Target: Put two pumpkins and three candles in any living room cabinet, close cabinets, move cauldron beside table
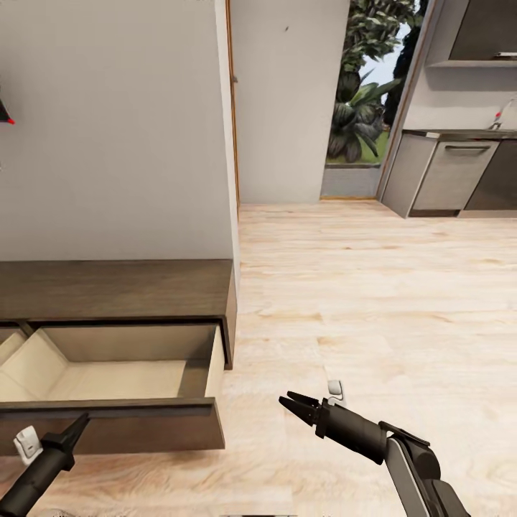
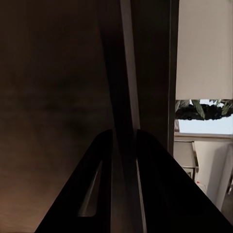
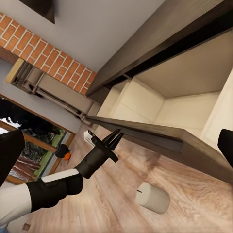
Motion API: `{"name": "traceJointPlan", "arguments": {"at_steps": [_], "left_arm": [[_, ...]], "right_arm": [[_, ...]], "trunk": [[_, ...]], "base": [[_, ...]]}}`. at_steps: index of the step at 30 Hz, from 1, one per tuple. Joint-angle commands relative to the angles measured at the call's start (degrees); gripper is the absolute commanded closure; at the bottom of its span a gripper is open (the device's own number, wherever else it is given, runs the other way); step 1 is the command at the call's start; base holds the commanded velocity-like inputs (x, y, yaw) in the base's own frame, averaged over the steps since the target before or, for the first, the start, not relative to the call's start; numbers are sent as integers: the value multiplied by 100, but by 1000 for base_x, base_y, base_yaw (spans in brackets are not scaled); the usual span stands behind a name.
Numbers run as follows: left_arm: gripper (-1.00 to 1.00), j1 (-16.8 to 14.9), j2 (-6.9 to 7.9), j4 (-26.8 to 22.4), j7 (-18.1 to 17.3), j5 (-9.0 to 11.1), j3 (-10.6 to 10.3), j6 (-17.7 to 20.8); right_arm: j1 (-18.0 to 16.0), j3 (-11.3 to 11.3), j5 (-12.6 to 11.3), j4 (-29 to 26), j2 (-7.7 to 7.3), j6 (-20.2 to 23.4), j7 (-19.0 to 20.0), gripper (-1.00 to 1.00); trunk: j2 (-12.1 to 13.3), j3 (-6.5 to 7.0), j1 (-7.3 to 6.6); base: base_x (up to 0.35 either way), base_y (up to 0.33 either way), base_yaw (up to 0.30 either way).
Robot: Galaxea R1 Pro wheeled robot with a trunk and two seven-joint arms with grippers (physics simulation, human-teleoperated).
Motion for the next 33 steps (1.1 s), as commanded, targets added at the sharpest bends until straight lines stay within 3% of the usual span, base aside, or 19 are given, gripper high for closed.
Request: {"name": "traceJointPlan", "arguments": {"at_steps": [1, 33], "left_arm": [[100, 242, 7, 199, 29, 77, 447, 24], [100, 242, -1, 205, 29, 83, 448, 24]], "right_arm": [[-2, -4, -24, 0, 1, 35, 5, -100], [-2, -4, -24, 9, -4, 9, 5, -100]], "trunk": [[-2, -6, -2], [-2, -6, -2]], "base": [[-21, 0, 0], [-12, 0, 0]]}}
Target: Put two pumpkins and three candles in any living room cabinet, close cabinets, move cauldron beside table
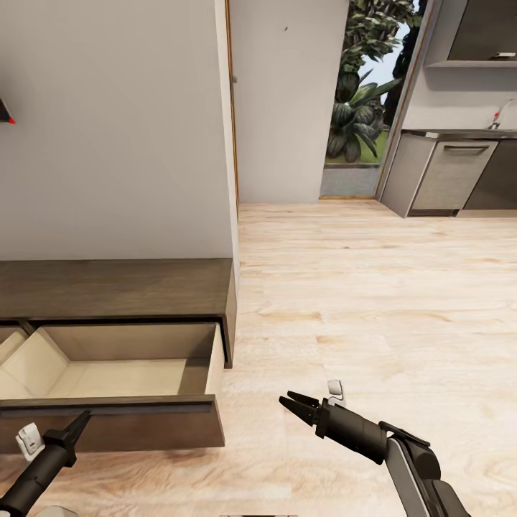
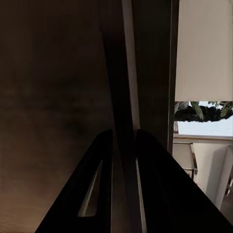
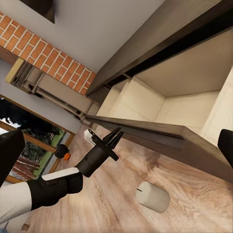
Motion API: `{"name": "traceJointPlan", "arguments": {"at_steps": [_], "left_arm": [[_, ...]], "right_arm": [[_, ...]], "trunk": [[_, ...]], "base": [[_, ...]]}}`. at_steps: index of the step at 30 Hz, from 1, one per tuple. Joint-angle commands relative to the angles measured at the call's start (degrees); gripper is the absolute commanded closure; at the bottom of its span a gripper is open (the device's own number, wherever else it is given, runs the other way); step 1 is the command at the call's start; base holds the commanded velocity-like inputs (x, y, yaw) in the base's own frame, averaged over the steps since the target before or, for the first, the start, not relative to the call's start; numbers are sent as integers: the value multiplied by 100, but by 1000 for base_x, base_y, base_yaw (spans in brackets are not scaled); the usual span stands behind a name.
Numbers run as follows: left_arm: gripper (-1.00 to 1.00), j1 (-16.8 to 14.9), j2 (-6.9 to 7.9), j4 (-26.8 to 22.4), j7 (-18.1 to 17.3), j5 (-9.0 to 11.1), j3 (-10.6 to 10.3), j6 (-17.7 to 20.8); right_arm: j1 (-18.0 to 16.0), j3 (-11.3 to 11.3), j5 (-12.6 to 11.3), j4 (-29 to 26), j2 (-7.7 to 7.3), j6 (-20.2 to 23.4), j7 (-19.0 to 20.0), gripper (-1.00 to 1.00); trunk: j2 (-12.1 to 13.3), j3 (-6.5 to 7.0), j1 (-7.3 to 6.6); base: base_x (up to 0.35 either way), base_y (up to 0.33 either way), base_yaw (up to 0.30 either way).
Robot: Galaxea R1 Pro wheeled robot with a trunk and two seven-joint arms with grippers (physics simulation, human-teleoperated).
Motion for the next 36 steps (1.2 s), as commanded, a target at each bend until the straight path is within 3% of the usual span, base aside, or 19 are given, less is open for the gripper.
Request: {"name": "traceJointPlan", "arguments": {"at_steps": [1, 6, 7, 19, 36], "left_arm": [[100, 377, 6, 67, 27, 81, 447, 25], [100, 376, -1, 88, 23, 83, 454, 5], [-100, 378, -2, 88, 22, 83, 453, 3], [-100, 378, 14, 90, 22, 91, 455, 7], [-100, 376, 9, 90, 18, 92, 455, 7]], "right_arm": [[-2, -3, -25, 0, 2, 35, 4, -100], [-2, -3, -25, 0, 2, 35, 4, -100], [-2, -3, -25, 0, 2, 35, 4, -100], [-2, -3, -25, -8, -1, 35, 4, -100], [-2, -3, -25, -8, -2, 44, 4, -100]], "trunk": [[-2, -6, -1], [-2, -6, -1], [-2, -6, -1], [-2, -6, -1], [-2, -6, -1]], "base": [[0, 0, 0], [0, 0, 0], [0, 0, 0], [-6, 0, 0], [-157, 66, 0]]}}
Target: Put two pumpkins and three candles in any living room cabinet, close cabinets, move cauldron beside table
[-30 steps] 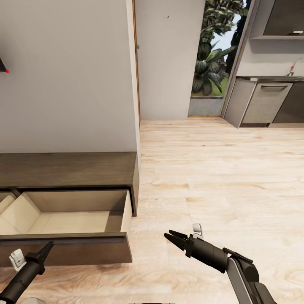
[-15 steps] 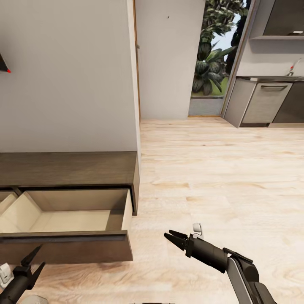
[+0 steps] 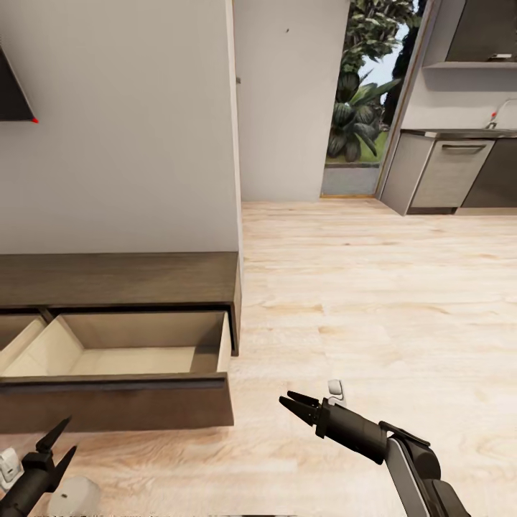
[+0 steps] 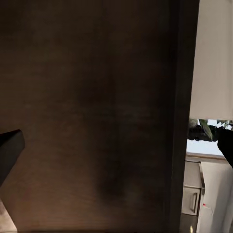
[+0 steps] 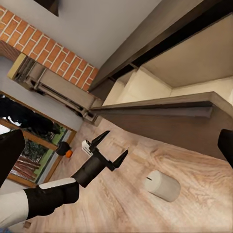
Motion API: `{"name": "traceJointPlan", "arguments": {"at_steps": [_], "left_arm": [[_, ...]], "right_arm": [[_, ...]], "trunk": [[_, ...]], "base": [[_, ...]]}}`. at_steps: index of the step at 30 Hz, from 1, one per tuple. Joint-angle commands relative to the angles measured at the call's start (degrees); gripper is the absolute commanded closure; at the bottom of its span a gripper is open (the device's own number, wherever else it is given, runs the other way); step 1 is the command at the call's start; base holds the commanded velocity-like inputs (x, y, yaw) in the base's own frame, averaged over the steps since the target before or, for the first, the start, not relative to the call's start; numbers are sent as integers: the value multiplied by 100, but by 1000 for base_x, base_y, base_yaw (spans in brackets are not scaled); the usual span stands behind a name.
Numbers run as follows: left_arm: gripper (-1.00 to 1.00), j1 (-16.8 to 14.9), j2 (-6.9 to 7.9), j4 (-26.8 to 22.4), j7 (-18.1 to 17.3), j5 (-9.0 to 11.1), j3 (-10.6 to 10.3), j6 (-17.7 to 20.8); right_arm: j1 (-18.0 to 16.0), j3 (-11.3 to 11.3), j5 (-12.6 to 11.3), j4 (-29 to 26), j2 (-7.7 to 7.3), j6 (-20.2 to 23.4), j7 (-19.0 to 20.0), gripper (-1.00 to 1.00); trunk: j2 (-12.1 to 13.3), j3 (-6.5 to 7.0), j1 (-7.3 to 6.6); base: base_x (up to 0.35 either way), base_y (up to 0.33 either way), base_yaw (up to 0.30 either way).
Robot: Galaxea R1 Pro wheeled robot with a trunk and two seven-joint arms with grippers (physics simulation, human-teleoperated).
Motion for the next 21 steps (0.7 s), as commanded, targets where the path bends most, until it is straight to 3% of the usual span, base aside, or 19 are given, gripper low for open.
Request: {"name": "traceJointPlan", "arguments": {"at_steps": [1, 21], "left_arm": [[-100, -2, -1, 3, -7, 43, 1, 50], [-100, 0, 10, 3, -32, 77, 12, 57]], "right_arm": [[-2, -3, -26, 0, 1, 35, 4, -100], [-2, -3, -20, 21, 7, 27, -5, -100]], "trunk": [[-2, -5, -2], [-2, -5, -2]], "base": [[-39, 14, 0], [-3, 1, 0]]}}
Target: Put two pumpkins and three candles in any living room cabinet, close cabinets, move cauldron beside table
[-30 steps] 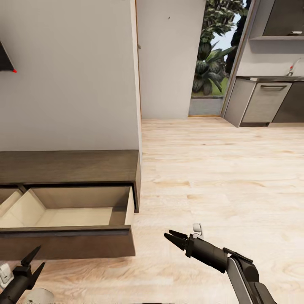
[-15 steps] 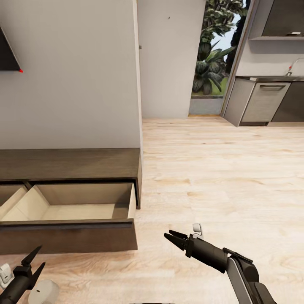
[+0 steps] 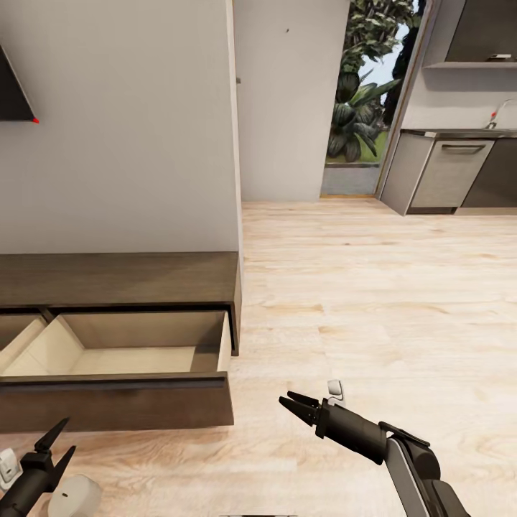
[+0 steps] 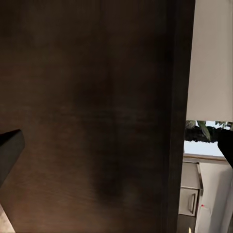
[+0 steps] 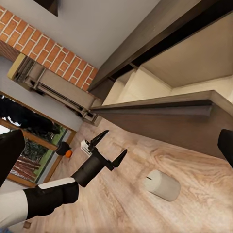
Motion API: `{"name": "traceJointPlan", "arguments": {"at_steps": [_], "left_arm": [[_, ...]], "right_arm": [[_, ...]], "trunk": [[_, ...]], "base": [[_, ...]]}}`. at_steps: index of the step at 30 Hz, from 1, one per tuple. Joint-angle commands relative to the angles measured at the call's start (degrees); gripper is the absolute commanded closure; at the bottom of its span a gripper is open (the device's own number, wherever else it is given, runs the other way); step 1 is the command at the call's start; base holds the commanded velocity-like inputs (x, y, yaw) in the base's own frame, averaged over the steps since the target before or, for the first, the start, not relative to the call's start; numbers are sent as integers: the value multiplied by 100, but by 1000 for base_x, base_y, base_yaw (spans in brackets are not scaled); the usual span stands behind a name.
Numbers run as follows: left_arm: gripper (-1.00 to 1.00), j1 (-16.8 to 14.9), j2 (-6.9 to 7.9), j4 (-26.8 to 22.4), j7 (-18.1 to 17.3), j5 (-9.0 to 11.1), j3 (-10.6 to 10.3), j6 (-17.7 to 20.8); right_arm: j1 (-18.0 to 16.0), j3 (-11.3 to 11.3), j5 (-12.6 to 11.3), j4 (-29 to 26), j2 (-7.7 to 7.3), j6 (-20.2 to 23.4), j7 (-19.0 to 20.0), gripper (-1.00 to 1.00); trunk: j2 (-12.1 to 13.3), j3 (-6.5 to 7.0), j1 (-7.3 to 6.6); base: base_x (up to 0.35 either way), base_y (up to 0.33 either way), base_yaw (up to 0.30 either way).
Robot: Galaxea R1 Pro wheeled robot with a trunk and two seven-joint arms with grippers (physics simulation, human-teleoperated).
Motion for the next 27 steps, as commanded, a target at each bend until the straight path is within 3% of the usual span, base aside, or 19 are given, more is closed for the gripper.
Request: {"name": "traceJointPlan", "arguments": {"at_steps": [1, 9, 14, 18, 20, 23, 27], "left_arm": [[-100, -3, 2, 3, -7, 42, 3, 50], [-100, -8, 23, 3, -12, 40, 8, 51], [-100, 9, 154, 3, -2, 34, 30, 95], [-100, 99, 500, 3, -1, 49, 35, 169], [-100, 224, 752, 9, -5, 57, 40, 334], [-100, 342, 1124, 155, -6, 64, 98, 753], [-100, 379, 1696, 660, 0, 53, 422, 1515]], "right_arm": [[-2, -4, -25, 3, 1, 35, 5, -100], [-1, -4, -26, 6, -5, 35, 5, -100], [-2, -7, -31, 3, -8, 42, 5, -100], [-2, -18, -60, 6, -14, 44, 11, -100], [-2, -26, -87, 6, -16, 47, 14, -100], [-2, -32, -106, 13, -17, 51, 20, -100], [0, -38, -115, 15, -17, 59, 19, -100]], "trunk": [[-2, -5, -1], [8, 151, -19], [14, 261, -32], [20, 350, -42], [22, 394, -48], [26, 461, -55], [32, 549, -66]], "base": [[0, 0, 0], [0, 0, 0], [0, 0, 0], [0, 0, 0], [0, 0, 0], [0, 0, 0], [0, 0, 0]]}}
